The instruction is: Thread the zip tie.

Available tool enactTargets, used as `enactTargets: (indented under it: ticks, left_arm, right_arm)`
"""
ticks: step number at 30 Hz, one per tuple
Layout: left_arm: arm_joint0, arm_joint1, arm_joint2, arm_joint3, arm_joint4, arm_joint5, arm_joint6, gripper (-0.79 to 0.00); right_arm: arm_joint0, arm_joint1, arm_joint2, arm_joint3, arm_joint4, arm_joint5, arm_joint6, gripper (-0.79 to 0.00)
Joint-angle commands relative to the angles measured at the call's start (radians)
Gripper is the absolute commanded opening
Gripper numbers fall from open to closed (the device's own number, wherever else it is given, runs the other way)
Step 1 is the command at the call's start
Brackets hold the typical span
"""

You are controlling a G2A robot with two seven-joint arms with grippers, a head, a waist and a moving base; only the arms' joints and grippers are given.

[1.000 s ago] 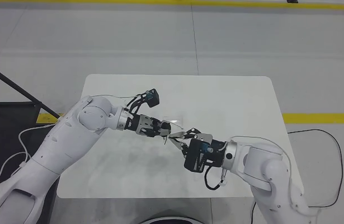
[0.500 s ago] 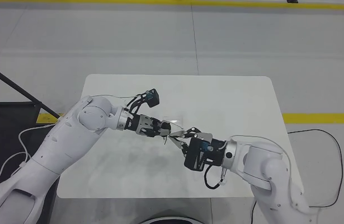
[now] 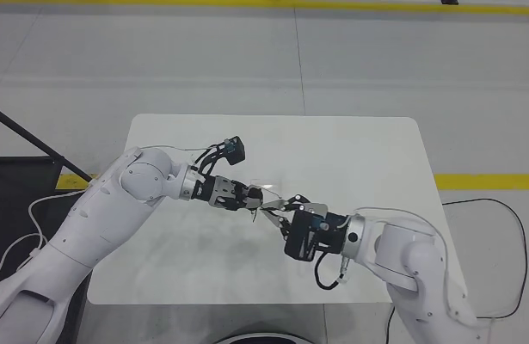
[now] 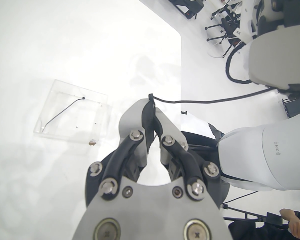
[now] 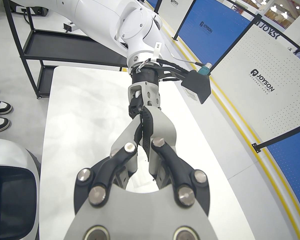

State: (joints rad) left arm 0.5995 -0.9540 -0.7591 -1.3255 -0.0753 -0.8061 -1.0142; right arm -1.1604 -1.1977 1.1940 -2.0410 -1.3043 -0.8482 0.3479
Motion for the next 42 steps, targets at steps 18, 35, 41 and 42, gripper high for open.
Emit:
enactTargets:
  ticks: [18, 35, 41, 42]
  left_arm:
    - [0.022, 0.002, -0.008, -0.029, 0.038, 0.022, 0.036, -0.785]
    - [0.044, 0.005, -0.03, -0.056, 0.058, 0.026, 0.036, -0.785]
    - [0.045, 0.004, -0.033, -0.056, 0.054, 0.025, 0.031, -0.785]
    - [0.045, 0.004, -0.033, -0.056, 0.054, 0.025, 0.03, -0.785]
  right_arm:
    - [-0.02, 0.005, -0.021, -0.036, -0.158, 0.182, -0.067, -0.785]
    - [-0.045, 0.004, -0.037, -0.052, -0.28, 0.328, -0.095, -0.785]
    - [-0.055, 0.004, -0.046, -0.055, -0.319, 0.352, -0.113, -0.785]
    - [-0.055, 0.004, -0.047, -0.055, -0.323, 0.352, -0.114, -0.785]
